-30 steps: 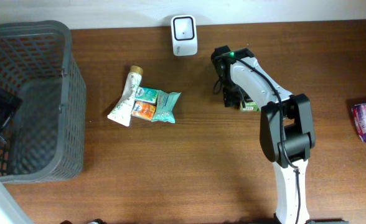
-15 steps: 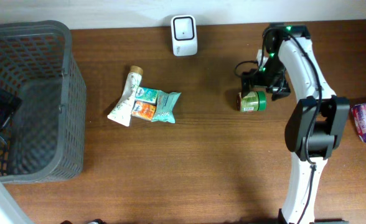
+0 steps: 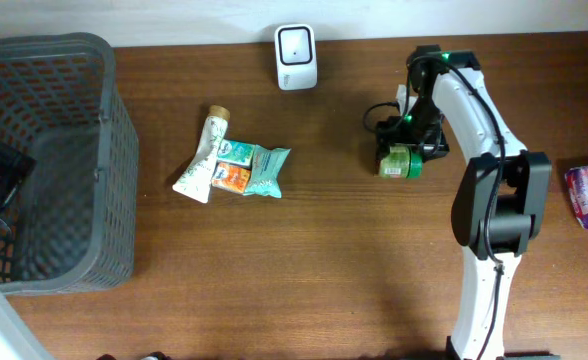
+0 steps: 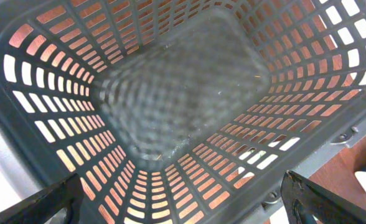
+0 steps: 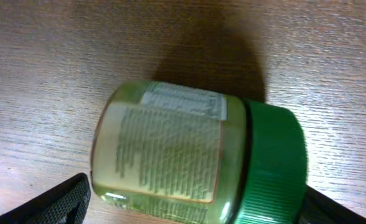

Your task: Scan the item barcode

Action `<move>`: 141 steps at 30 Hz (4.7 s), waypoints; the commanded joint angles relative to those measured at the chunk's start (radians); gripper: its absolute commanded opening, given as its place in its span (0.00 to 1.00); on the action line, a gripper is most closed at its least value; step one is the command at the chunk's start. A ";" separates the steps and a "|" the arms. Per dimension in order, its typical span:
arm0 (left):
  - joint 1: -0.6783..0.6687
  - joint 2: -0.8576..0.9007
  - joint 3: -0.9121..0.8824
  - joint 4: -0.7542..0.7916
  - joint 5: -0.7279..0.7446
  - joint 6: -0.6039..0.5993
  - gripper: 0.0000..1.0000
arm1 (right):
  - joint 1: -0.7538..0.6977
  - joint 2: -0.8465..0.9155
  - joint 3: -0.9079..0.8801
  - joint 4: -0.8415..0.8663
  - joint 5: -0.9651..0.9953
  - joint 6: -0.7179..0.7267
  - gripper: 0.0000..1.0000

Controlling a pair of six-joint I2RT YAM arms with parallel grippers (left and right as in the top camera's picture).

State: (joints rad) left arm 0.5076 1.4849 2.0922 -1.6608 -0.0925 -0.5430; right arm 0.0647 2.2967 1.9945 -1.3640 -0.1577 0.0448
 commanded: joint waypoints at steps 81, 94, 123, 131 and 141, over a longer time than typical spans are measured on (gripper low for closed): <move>0.006 0.000 0.002 -0.002 0.000 -0.003 0.99 | -0.484 -0.058 -0.630 0.306 -0.941 0.633 0.99; 0.006 0.000 0.002 -0.002 0.000 -0.003 0.99 | -0.333 -0.065 -0.555 0.296 -0.592 0.756 0.91; 0.006 0.000 0.002 -0.002 0.000 -0.003 0.99 | -0.090 -0.065 -0.381 0.201 -0.336 1.007 0.92; 0.006 0.000 0.002 -0.002 0.000 -0.003 0.99 | -0.090 -0.065 -0.379 0.197 -0.343 0.902 0.76; 0.006 0.000 0.002 -0.002 0.000 -0.003 0.99 | -0.090 -0.068 -0.235 0.139 -0.319 0.819 0.36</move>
State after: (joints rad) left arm 0.5076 1.4849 2.0922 -1.6608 -0.0929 -0.5430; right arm -0.0326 2.2345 1.6802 -1.2037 -0.5137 0.8963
